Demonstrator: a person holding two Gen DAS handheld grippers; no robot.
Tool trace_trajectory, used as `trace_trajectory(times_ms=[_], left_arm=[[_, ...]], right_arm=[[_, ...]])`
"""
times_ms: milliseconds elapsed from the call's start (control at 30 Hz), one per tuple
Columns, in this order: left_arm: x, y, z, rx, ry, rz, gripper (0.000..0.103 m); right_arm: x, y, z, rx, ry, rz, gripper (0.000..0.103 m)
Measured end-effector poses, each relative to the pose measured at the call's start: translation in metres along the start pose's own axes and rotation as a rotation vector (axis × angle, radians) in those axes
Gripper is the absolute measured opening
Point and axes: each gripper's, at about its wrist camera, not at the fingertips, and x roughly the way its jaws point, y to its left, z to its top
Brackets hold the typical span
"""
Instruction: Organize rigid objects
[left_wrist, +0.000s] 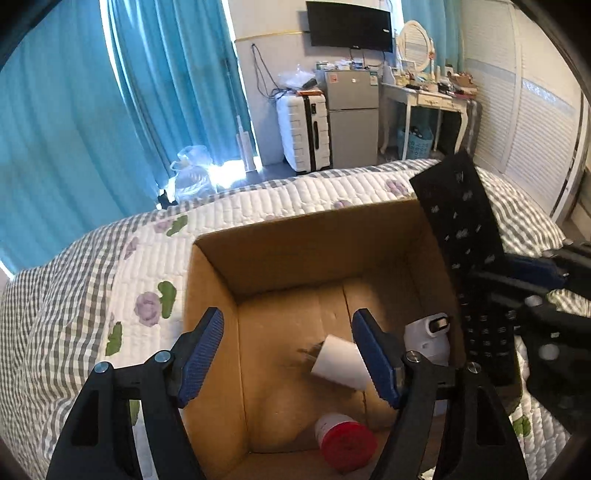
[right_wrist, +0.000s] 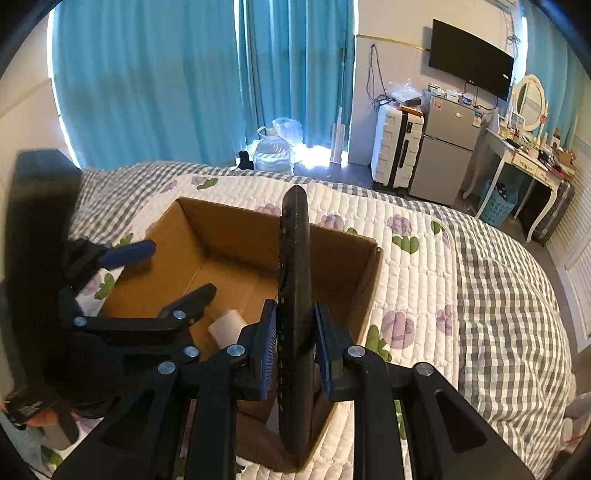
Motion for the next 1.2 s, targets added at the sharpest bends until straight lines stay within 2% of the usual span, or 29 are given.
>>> trace_trajectory(times_ms=[100, 167, 267, 367, 400, 433, 500, 633, 867, 1033, 1200], left_arm=[[-0.004, 0.008, -0.002, -0.025, -0.001, -0.023, 0.075], [-0.013, 0.014, -0.005, -0.050, -0.029, -0.026, 0.075], [-0.026, 0.022, -0.007, -0.088, -0.057, -0.047, 0.075], [-0.042, 0.028, -0.007, -0.103, -0.079, -0.051, 0.075], [-0.046, 0.030, -0.008, -0.103, -0.085, -0.046, 0.075], [-0.051, 0.032, -0.009, -0.102, -0.087, -0.043, 0.075], [-0.062, 0.035, -0.013, -0.112, -0.088, -0.036, 0.075], [-0.084, 0.046, -0.025, -0.147, -0.085, -0.035, 0.075], [-0.125, 0.053, -0.046, -0.159, -0.094, -0.036, 0.075], [-0.146, 0.051, -0.066, -0.157, -0.096, -0.052, 0.075], [-0.146, 0.047, -0.090, -0.170, -0.070, -0.073, 0.075]], right_arm=[[0.014, 0.002, 0.003, 0.000, 0.024, 0.000, 0.019], [0.025, 0.002, 0.004, 0.016, 0.041, 0.014, 0.019], [0.041, 0.003, 0.003, 0.037, 0.086, 0.074, 0.019], [0.047, 0.013, 0.000, 0.004, 0.089, 0.036, 0.021], [0.047, 0.014, 0.001, 0.007, 0.086, 0.016, 0.032], [0.043, 0.013, 0.002, 0.021, 0.076, 0.013, 0.048], [0.030, 0.007, 0.006, 0.058, 0.033, 0.016, 0.063], [-0.009, -0.005, 0.018, 0.130, -0.042, -0.011, 0.063], [-0.090, -0.010, 0.023, 0.156, -0.129, -0.070, 0.066], [-0.140, -0.003, -0.004, 0.136, -0.172, -0.097, 0.069], [-0.159, 0.012, -0.045, 0.132, -0.190, -0.082, 0.072]])
